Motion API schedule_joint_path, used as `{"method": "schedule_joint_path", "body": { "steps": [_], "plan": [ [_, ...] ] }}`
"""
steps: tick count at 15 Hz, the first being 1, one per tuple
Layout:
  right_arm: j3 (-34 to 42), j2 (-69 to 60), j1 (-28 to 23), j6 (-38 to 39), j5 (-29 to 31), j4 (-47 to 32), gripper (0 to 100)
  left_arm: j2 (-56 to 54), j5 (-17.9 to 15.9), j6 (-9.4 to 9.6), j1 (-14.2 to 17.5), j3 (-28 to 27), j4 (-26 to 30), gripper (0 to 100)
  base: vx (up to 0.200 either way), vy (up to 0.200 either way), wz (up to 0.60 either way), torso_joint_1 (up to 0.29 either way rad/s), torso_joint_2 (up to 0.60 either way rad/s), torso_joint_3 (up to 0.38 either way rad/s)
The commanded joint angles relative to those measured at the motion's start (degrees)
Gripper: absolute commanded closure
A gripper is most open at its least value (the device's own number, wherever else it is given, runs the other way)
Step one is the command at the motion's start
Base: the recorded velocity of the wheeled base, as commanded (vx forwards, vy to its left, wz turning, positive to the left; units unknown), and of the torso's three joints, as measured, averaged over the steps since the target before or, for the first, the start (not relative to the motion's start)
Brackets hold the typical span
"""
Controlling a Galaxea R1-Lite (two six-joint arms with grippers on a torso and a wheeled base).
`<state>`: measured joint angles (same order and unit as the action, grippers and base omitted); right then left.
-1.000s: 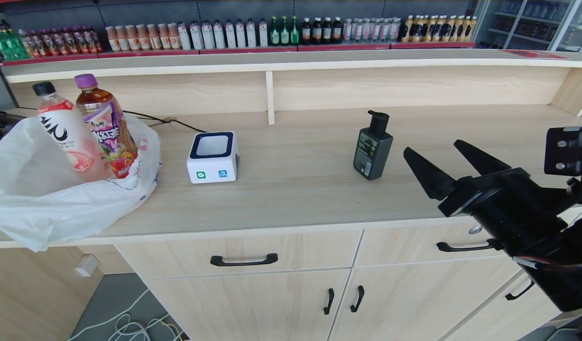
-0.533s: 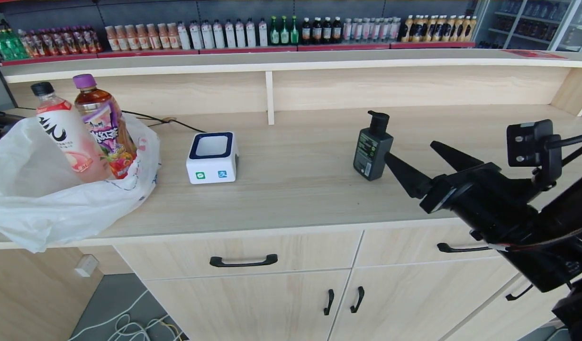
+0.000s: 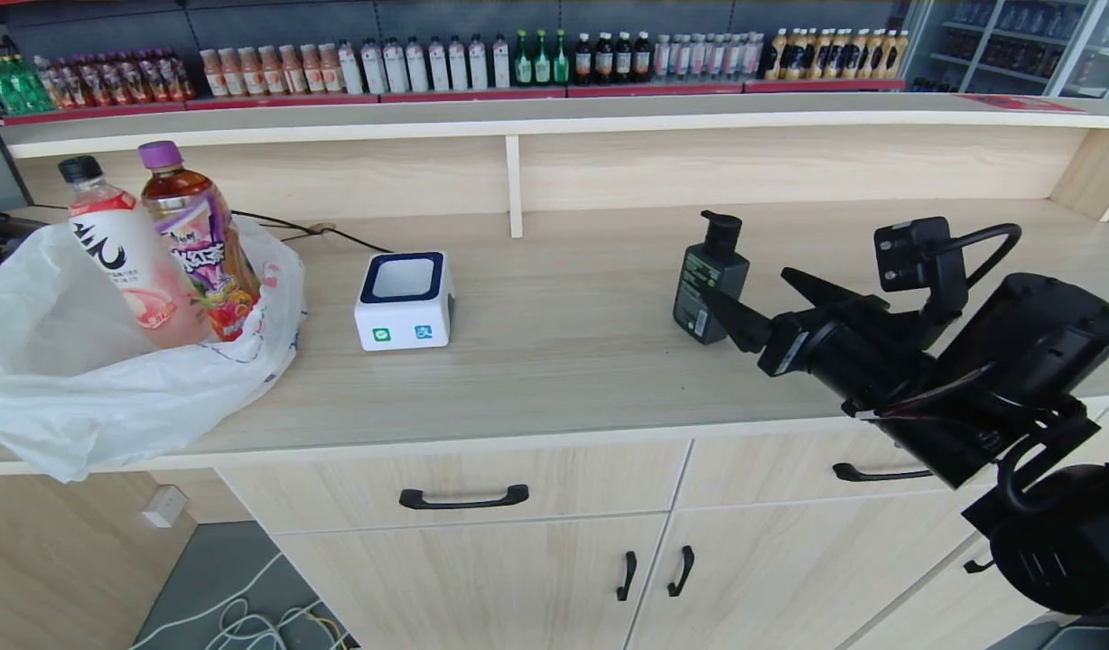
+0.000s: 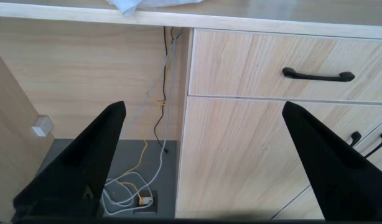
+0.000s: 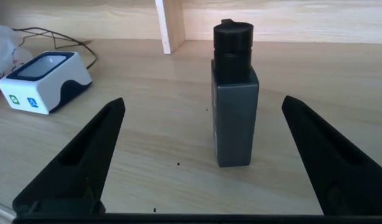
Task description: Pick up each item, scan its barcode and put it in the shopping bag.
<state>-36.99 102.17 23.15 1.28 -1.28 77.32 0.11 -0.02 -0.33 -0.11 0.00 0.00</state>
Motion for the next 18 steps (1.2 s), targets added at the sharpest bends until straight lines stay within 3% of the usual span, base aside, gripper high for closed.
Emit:
{"method": "schedule_joint_path", "body": {
  "steps": [1, 8, 18],
  "plan": [
    [-2.13, 2.86, -1.79, -0.05, -1.01, -0.60, 0, -0.02, 0.02, -0.02, 0.02, 0.00, 0.00, 0, 0.000, 0.000, 0.00, 0.000, 0.00, 0.000],
    [-11.53, 7.61, -4.08, 0.04, -3.47, -6.05, 0, -0.02, 0.02, -0.02, 0.02, 0.00, 0.00, 0, 0.000, 0.000, 0.00, 0.000, 0.00, 0.000],
    [-17.59, 13.32, -5.13, 0.30, -4.61, -6.66, 0, -0.02, 0.02, -0.02, 0.02, 0.00, 0.00, 0, 0.000, 0.000, 0.00, 0.000, 0.00, 0.000]
  ]
}}
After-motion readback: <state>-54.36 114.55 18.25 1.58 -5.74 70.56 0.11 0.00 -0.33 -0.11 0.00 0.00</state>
